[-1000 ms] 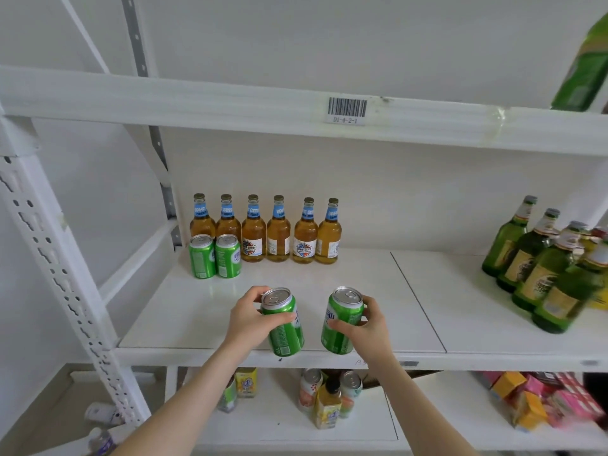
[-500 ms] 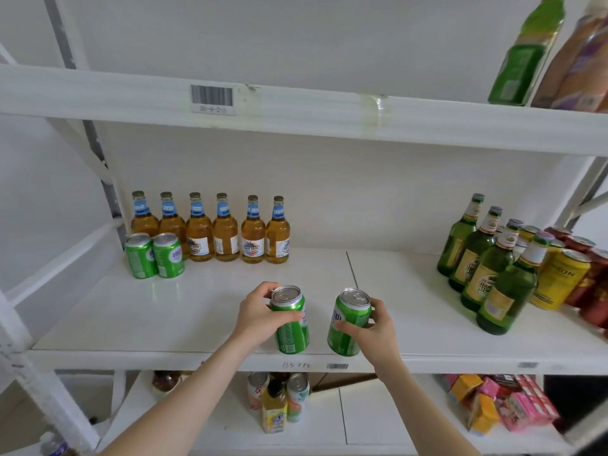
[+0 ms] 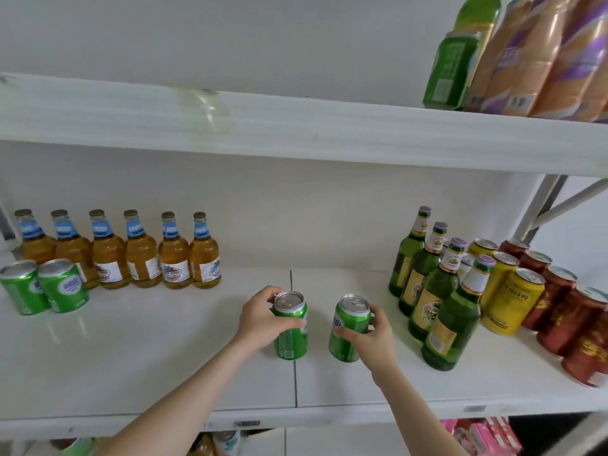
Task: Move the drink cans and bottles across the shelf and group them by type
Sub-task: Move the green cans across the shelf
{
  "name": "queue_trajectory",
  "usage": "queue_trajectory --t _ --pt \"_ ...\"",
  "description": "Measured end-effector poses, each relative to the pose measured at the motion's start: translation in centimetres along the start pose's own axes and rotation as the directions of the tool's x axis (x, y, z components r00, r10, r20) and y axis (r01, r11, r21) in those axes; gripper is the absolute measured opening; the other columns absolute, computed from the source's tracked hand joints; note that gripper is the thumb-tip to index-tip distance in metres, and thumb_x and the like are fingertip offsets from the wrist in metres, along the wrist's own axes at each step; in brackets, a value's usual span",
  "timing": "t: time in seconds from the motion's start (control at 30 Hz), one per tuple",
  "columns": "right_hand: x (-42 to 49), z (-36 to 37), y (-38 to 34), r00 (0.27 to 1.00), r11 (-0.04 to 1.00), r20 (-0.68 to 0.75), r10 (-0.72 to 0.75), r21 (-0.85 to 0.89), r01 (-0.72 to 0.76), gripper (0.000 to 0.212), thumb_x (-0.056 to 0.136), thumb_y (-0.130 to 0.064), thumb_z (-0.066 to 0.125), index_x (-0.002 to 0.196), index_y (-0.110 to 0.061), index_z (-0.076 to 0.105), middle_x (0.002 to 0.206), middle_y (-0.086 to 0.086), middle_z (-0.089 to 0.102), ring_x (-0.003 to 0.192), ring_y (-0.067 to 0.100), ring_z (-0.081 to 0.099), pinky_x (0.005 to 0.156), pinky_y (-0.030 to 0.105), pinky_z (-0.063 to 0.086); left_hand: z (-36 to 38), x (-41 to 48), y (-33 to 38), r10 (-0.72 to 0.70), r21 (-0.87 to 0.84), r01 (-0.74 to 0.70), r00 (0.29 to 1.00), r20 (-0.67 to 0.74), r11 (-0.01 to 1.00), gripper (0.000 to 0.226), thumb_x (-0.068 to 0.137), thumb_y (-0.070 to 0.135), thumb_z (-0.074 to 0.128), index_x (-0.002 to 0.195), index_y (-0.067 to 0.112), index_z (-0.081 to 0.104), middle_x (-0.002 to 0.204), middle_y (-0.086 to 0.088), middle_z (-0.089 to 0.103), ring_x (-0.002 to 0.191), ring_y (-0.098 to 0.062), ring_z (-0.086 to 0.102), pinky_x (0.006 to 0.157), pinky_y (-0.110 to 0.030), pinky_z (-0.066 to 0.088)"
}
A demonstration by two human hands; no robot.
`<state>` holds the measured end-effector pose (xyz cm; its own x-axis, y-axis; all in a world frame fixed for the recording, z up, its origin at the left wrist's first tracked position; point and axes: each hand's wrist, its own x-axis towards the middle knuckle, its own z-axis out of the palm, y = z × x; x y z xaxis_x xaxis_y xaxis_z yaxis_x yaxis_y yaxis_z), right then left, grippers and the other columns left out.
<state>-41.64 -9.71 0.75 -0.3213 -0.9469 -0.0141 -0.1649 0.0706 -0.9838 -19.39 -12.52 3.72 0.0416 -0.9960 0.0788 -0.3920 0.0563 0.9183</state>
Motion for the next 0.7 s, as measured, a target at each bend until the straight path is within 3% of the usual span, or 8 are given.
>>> queue_trajectory --t 0.2,0.6,0.7 --pt "4.8 -4.1 0.4 0.999 0.999 0.042 0.003 -0.05 -0.001 0.077 0.06 -0.014 0.091 0.125 -0.025 0.051 0.111 -0.002 0.062 0.098 0.02 0.06 0.084 0.037 0.05 5.7 1.2 1.8 -0.033 0.009 0.034 0.998 -0.059 0.999 0.061 0.049 0.026 0.095 0.101 0.029 0.063 0.099 0.011 0.065 0.094 -0.011 0.062 0.085 -0.036 0.054" --pt "12.2 -4.6 0.3 0.996 0.999 0.073 -0.04 -0.006 0.041 0.073 0.063 -0.013 0.09 0.121 -0.026 0.048 0.103 -0.011 0.058 0.099 0.018 0.059 0.085 0.034 0.048 11.3 5.5 3.1 -0.036 -0.008 0.036 0.997 -0.074 0.999 0.066 0.046 0.02 0.096 0.103 0.025 0.064 0.101 0.006 0.067 0.095 -0.015 0.065 0.089 -0.038 0.054" --pt "13.5 -4.2 0.6 0.998 0.999 0.033 -0.045 0.001 0.045 0.074 0.062 -0.013 0.091 0.123 -0.022 0.049 0.111 -0.004 0.06 0.103 0.02 0.058 0.087 0.036 0.048 11.6 6.8 3.2 -0.023 -0.004 0.022 0.998 -0.06 1.0 0.067 0.046 0.02 0.096 0.104 0.024 0.063 0.102 0.005 0.066 0.096 -0.016 0.065 0.088 -0.038 0.054"
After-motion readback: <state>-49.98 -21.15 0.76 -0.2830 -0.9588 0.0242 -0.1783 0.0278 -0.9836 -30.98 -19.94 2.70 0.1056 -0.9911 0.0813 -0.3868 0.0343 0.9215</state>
